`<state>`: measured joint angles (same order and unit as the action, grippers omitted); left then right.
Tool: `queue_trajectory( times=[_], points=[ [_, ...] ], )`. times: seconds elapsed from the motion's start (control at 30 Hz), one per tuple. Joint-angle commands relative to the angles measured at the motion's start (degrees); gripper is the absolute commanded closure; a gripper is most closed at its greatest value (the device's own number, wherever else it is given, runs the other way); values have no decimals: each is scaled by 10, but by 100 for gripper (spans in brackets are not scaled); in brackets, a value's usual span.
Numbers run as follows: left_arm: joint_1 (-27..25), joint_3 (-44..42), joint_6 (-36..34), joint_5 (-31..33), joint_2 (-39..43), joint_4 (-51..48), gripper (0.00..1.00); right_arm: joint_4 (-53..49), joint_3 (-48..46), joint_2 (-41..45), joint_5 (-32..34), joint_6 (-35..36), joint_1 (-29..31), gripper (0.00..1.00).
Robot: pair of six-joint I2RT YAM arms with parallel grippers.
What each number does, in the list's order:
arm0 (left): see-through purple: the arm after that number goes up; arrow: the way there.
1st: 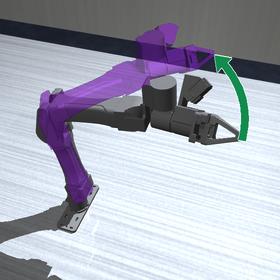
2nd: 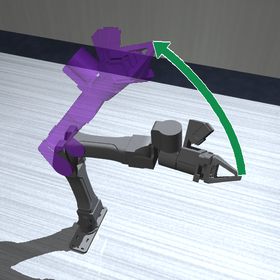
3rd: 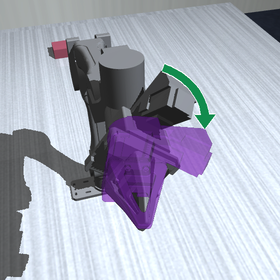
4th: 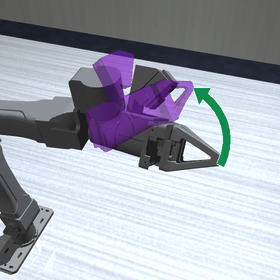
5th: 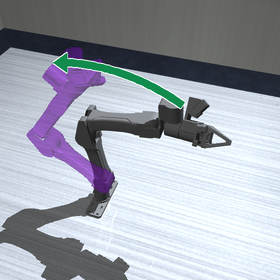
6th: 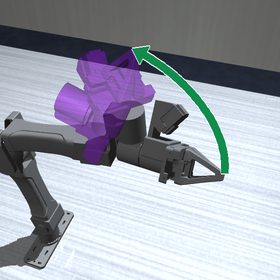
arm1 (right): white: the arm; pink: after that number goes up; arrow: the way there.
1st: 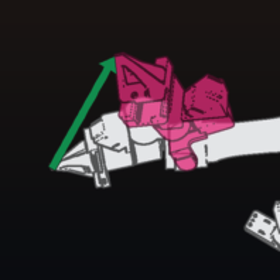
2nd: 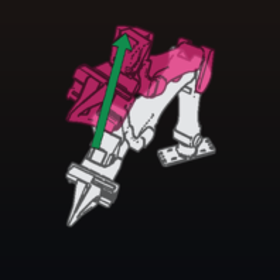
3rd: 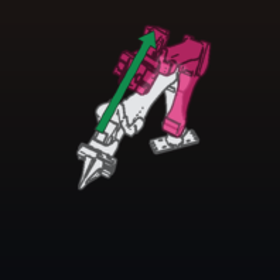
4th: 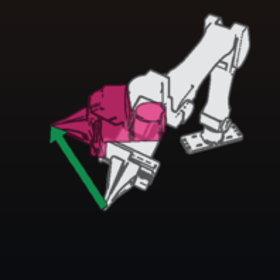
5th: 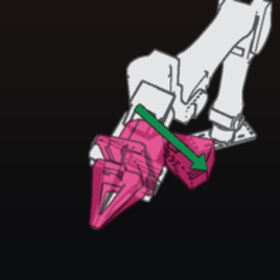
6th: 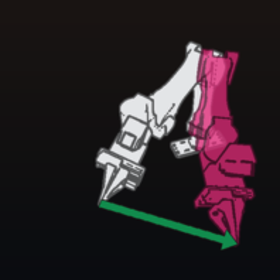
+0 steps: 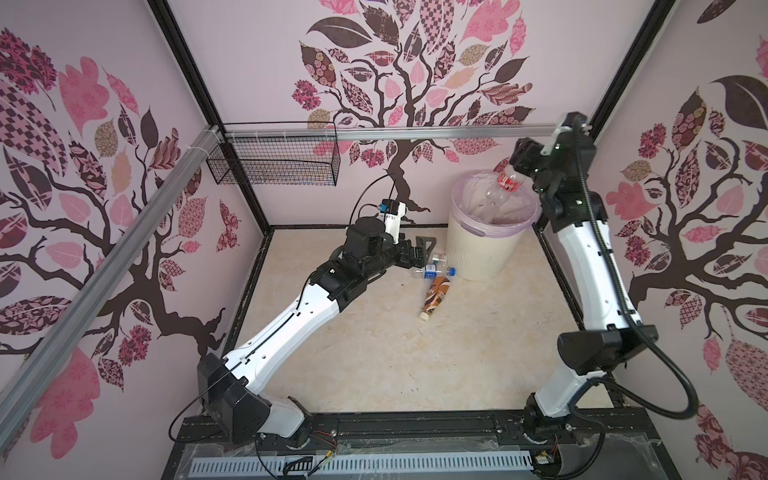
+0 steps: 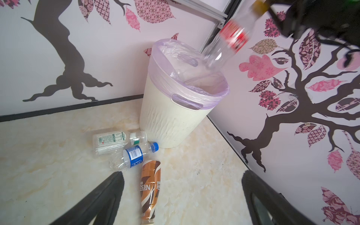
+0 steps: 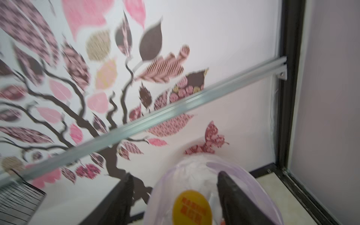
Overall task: Throw the plastic bottles in the bin
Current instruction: 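Open the right gripper above the bin to drop the red-label bottle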
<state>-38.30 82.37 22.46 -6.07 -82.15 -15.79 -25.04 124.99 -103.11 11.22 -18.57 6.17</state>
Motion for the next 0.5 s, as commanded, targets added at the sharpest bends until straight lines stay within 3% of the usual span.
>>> queue_trajectory(
  times=[0.0, 0.47],
  points=[
    [7, -29, 3, -5, 20, -2, 2, -15, 11, 45, -7, -1, -1, 2],
    [11, -88, 50, -17, 27, -16, 2, -9, -51, 134, -55, -13, 0, 0]
  ],
)
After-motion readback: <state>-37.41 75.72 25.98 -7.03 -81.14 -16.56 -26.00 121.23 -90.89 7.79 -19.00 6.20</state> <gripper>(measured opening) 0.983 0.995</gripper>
